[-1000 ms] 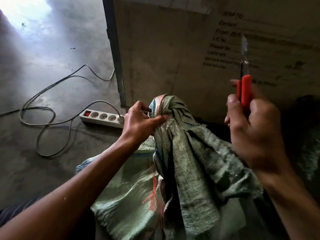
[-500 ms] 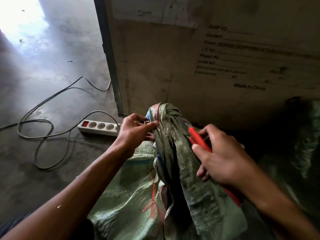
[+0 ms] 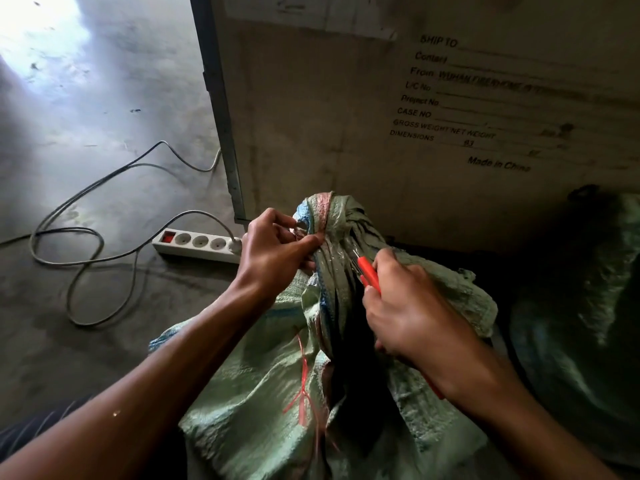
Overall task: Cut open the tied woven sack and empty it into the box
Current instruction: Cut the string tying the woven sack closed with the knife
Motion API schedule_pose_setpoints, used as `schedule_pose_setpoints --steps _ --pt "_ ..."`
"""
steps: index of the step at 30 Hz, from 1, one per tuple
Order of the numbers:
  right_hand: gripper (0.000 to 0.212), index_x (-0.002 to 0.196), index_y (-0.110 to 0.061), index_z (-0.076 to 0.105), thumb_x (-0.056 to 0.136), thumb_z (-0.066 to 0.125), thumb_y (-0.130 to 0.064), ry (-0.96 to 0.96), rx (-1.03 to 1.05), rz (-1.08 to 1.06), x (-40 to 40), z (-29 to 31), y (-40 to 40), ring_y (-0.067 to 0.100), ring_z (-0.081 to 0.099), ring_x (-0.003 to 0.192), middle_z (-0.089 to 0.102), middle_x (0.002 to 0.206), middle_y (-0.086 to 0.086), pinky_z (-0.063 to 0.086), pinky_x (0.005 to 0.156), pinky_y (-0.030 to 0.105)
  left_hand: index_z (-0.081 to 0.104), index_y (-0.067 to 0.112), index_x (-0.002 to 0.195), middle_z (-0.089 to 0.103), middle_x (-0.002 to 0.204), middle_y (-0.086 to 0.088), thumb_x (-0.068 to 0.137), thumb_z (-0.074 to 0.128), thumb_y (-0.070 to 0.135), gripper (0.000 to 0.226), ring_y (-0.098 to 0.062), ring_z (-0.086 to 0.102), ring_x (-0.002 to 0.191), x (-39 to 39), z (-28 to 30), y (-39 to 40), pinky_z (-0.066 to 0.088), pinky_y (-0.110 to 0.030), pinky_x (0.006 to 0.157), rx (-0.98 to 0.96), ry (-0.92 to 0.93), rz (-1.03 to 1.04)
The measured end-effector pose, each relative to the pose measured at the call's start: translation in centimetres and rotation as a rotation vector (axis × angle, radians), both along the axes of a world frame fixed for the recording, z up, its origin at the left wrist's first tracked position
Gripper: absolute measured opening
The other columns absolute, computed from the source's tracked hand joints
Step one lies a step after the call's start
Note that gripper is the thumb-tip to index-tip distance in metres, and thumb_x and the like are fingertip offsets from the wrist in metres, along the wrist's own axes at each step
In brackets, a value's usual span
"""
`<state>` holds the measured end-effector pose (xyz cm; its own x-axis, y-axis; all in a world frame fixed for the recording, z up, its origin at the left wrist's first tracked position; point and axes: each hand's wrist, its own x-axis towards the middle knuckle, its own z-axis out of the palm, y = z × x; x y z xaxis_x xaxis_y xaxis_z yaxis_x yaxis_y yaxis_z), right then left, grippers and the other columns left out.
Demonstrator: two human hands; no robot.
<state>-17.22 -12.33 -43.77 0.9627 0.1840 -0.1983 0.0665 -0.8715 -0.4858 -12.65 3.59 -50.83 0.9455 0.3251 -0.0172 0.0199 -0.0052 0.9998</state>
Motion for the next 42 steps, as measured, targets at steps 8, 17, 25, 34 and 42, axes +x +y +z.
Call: schedule_pose_setpoints --steps 8,17,25,34,42 --pt "0.026 0.115 -0.011 0.041 0.089 0.041 -0.008 0.154 -0.107 0.038 -1.5 -1.5 0.2 0.033 0.067 0.086 0.061 0.102 0.015 0.058 0.074 0.046 0.051 0.002 0.098 0.061 0.068 -0.013 0.075 0.073 -0.001 0.032 -0.027 0.063 0.051 0.0 1.8 1.5 0.058 -0.051 0.052 0.015 -0.042 0.076" --pt "0.027 0.083 -0.02 0.05 0.078 0.07 -0.037 -0.287 0.229 -0.117 1.8 -0.5 -1.8 0.008 0.056 0.06 0.058 0.073 -0.005 0.047 0.051 0.022 0.056 0.003 0.102 0.062 0.066 -0.002 0.077 0.073 0.004 0.03 -0.018 0.062 0.048 -0.5 1.9 0.7 0.059 -0.044 0.06 -0.084 -0.013 0.009" --pt "0.011 0.088 -0.015 0.066 0.078 0.069 -0.019 -0.278 0.35 -0.081 4.4 -4.6 -1.0 0.016 0.064 0.074 0.069 0.078 0.0 0.049 0.067 0.027 0.055 0.013 0.103 0.061 0.083 -0.006 0.064 0.079 -0.008 0.051 -0.016 0.063 0.057 -1.3 1.0 0.2 0.059 -0.04 0.068 0.038 -0.001 -0.161" --pt "0.004 0.082 -0.017 0.064 0.084 0.066 -0.02 -0.26 0.411 -0.277 5.7 -1.9 -4.5 0.02 0.064 0.062 0.065 0.071 0.006 0.051 0.055 0.029 0.057 -0.001 0.103 0.062 0.07 -0.008 0.063 0.077 -0.014 0.046 -0.014 0.064 0.053 -0.6 1.4 1.3 0.058 -0.03 0.055 0.033 0.038 -0.172" --pt "0.013 0.073 -0.017 0.064 0.073 0.077 -0.013 -0.119 0.727 -0.273 3.9 -3.5 -1.2 0.005 0.065 0.058 0.068 0.066 -0.004 0.055 0.059 0.023 0.055 0.005 0.11 0.07 0.08 -0.014 0.074 0.076 0.006 0.042 -0.026 0.069 0.07 -0.7 2.1 -0.3 0.058 -0.044 0.073 -0.178 0.023 -0.186"
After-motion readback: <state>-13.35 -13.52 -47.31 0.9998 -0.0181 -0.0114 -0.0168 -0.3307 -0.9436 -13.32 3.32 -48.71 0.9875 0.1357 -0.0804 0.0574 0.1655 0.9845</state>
